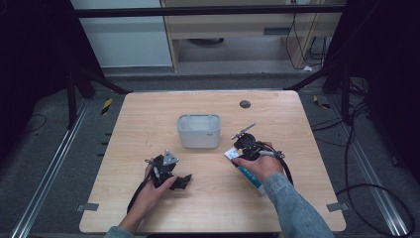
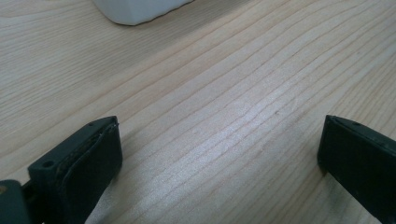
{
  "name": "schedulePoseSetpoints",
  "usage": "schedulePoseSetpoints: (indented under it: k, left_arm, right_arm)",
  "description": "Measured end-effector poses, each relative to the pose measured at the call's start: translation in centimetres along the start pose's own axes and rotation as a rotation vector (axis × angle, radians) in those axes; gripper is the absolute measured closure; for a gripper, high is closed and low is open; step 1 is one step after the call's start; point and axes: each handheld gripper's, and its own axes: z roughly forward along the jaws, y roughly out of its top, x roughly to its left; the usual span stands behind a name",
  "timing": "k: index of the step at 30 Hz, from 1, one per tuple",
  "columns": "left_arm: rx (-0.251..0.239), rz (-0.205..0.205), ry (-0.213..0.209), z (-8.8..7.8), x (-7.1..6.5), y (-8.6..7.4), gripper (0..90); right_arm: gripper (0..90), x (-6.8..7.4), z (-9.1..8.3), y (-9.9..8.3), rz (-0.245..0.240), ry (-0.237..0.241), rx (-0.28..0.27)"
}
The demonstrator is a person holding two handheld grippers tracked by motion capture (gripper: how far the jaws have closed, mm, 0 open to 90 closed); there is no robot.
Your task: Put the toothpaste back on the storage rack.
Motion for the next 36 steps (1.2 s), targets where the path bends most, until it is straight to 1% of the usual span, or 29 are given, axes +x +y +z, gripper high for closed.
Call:
schedulePoseSetpoints:
  k: [1,5,7,12,13,14,15,18,22,27,30,33,34,36]
  left_arm:
    - [0.0,0.0,0.0,0.0,0.0,0.0,0.0]
    - [0.0,-0.006,0.006,0.0,-0.1,0.0,0.0]
    - [0.0,-0.006,0.005,0.0,-0.1,0.0,0.0]
    - [0.0,-0.006,0.005,0.0,-0.1,0.0,0.0]
    - [0.0,-0.005,0.005,0.0,-0.1,0.0,0.0]
    - [0.0,-0.006,0.005,0.0,-0.1,0.0,0.0]
    - [0.0,-0.006,0.005,0.0,-0.1,0.0,0.0]
    - [0.0,-0.003,0.006,0.0,0.0,0.0,0.0]
    - [0.0,-0.003,0.006,0.0,0.0,0.0,0.0]
    - [0.0,-0.006,0.005,0.0,-0.1,0.0,0.0]
    - [0.0,-0.006,0.005,0.0,-0.1,0.0,0.0]
    - [0.0,-0.003,0.006,0.0,0.0,0.0,0.0]
    - [0.0,-0.004,0.006,0.0,0.0,0.0,0.0]
    - [0.0,-0.004,0.006,0.0,0.0,0.0,0.0]
  right_arm:
    - [43.3,-0.1,0.5,0.0,0.005,-0.007,0.017]
    - [43.6,-0.6,1.3,-0.1,0.021,-0.006,0.028]
    - [43.4,-0.7,1.9,-0.2,0.034,0.008,0.037]
    - [43.0,-0.8,2.7,-0.3,0.047,0.009,0.051]
    - [42.9,-0.9,3.0,-0.4,0.043,0.005,0.066]
    - [42.9,-0.9,3.0,-0.4,0.043,0.005,0.066]
    - [42.9,-1.0,3.3,-0.4,0.054,0.003,0.076]
    - [43.4,-1.1,3.5,-0.4,0.055,0.002,0.08]
    - [44.2,-1.2,3.7,-0.5,0.066,0.015,0.091]
    - [47.7,-1.1,3.9,-0.5,0.063,0.021,0.101]
    - [49.2,-1.0,3.9,-0.5,0.069,0.02,0.107]
    - [49.9,-1.0,4.0,-0.5,0.066,0.022,0.108]
    - [50.6,-0.9,4.0,-0.5,0.057,0.02,0.109]
    - [51.0,-0.8,4.1,-0.5,0.062,0.022,0.113]
